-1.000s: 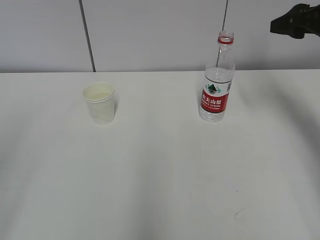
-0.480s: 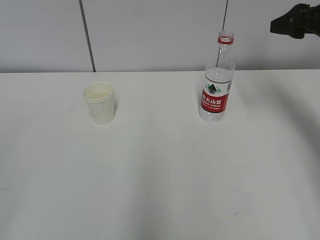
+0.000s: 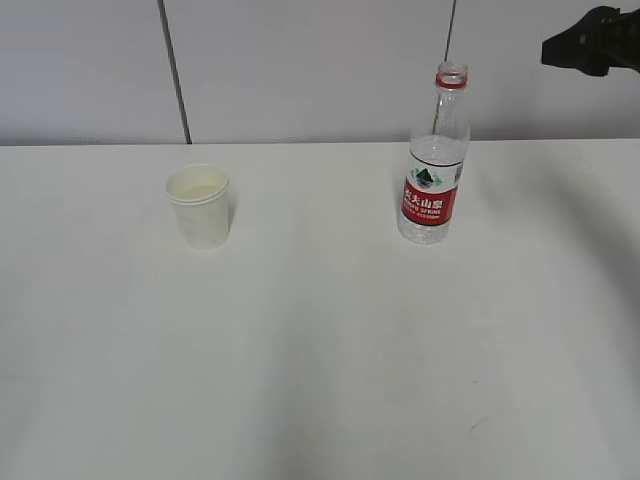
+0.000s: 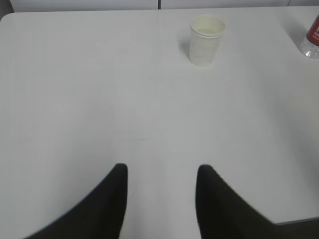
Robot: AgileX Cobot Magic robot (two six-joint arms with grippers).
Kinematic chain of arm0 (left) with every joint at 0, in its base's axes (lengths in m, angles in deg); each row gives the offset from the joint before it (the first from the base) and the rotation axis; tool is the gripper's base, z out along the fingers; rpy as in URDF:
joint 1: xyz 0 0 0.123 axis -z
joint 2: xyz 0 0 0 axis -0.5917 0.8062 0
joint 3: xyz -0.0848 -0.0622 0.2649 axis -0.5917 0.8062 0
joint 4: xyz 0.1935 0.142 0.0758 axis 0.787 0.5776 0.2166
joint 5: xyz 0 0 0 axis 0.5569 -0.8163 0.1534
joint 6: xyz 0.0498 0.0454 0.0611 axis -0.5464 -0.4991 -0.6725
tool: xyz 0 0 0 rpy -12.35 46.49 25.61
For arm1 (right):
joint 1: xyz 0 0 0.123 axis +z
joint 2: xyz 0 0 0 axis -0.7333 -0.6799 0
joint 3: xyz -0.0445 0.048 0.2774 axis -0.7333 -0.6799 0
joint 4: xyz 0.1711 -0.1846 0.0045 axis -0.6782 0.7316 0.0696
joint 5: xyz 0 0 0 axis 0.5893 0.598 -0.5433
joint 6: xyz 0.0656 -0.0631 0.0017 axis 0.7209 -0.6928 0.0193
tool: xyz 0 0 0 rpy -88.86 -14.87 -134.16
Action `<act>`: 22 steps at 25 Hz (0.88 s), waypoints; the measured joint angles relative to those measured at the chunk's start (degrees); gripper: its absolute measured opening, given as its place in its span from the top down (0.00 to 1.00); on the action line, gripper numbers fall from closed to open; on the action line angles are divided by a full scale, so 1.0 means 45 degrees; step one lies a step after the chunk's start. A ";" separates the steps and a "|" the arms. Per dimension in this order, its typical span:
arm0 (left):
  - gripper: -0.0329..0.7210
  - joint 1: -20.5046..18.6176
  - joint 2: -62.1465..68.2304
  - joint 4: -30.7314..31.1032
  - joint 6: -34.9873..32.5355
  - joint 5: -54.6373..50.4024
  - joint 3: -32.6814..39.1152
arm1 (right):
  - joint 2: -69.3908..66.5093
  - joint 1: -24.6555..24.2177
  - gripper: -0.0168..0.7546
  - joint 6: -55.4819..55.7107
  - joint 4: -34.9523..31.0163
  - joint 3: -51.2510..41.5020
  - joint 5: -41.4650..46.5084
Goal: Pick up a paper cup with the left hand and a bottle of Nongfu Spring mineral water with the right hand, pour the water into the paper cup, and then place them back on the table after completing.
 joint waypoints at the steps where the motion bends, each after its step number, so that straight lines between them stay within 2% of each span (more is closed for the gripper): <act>1: 0.57 0.0000 0.0000 0.0000 0.0000 0.0000 0.0000 | 0.0000 0.0000 0.24 0.0000 0.0000 0.0000 0.0105; 12: 0.57 0.0000 0.0000 0.0000 0.0000 0.0000 0.0000 | 0.0000 0.0000 0.24 0.0020 0.0000 0.0000 0.1931; 18: 0.57 0.0000 0.0000 0.0000 0.0000 0.0000 0.0000 | -0.0050 0.0000 0.24 0.0020 -0.0105 0.0000 0.4841; 22: 0.57 0.0000 0.0000 0.0000 0.0000 0.0000 0.0000 | -0.0152 -0.0031 0.24 0.0020 -0.0181 0.0000 0.5456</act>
